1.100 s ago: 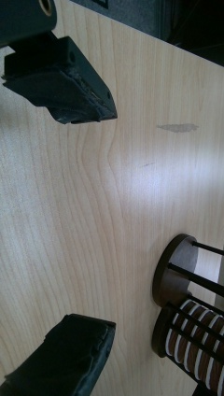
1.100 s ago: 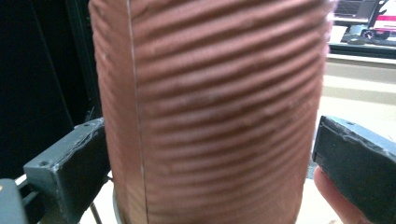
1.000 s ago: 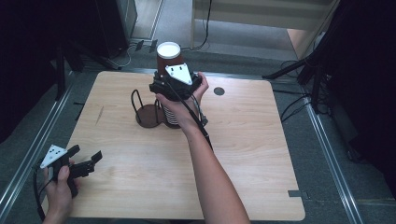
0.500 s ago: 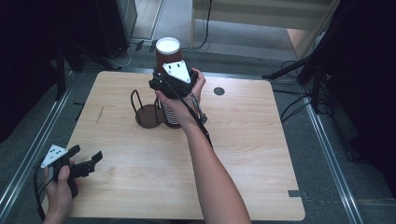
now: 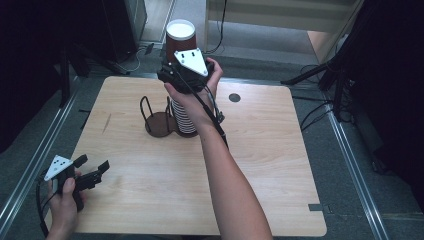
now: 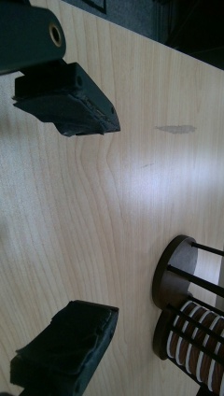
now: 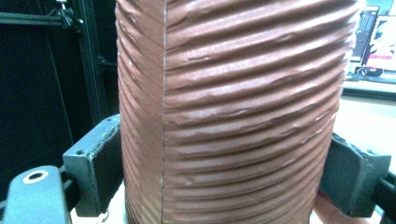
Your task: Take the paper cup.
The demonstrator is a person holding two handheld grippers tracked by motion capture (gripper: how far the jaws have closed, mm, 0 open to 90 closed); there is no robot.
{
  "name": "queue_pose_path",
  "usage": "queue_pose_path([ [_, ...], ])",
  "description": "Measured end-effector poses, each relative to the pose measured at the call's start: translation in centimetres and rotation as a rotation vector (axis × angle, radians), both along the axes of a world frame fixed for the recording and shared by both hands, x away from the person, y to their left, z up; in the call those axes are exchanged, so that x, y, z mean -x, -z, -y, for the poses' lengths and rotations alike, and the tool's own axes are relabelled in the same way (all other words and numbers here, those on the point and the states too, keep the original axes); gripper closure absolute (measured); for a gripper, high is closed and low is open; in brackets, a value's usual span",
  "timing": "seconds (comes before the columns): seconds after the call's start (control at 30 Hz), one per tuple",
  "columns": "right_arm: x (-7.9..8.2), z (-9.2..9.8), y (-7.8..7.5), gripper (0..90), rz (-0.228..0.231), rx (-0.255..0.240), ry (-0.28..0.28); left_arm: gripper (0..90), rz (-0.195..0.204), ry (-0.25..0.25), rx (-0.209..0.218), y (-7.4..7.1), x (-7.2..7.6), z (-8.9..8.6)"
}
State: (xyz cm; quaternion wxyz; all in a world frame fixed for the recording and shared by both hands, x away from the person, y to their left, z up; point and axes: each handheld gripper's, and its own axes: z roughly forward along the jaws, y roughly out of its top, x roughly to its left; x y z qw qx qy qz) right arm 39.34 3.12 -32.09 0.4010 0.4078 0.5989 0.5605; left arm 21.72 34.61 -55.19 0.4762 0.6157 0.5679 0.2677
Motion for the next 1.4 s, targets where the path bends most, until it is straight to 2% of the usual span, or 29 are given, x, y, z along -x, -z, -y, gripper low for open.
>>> queue_pose_path([
  [0.33,0.7,0.1,-1.8,12.8,0.032,-0.027,-0.007,11.1,-0.004,-0.006,0.002,0.0,-0.1,0.0],
  [0.6,1.2,1.1,-2.8,12.7,0.054,-0.051,0.007,10.4,-0.006,-0.013,-0.005,0.0,-0.1,0.0],
  [0.8,1.4,1.8,-3.2,12.8,0.063,-0.053,0.016,9.1,-0.01,-0.013,-0.003,0.0,-0.1,0.0],
  [0.93,1.7,2.4,-3.6,12.7,0.075,-0.053,0.026,1.3,-0.028,0.008,-0.004,0.0,-0.2,0.0],
  [1.17,2.1,3.3,-3.6,12.7,0.086,-0.044,0.04,1.3,-0.036,0.011,-0.018,0.0,-0.2,0.0],
  [1.4,2.5,5.3,-3.3,12.7,0.083,-0.053,0.064,1.3,-0.035,0.01,-0.02,0.0,-0.2,0.1],
])
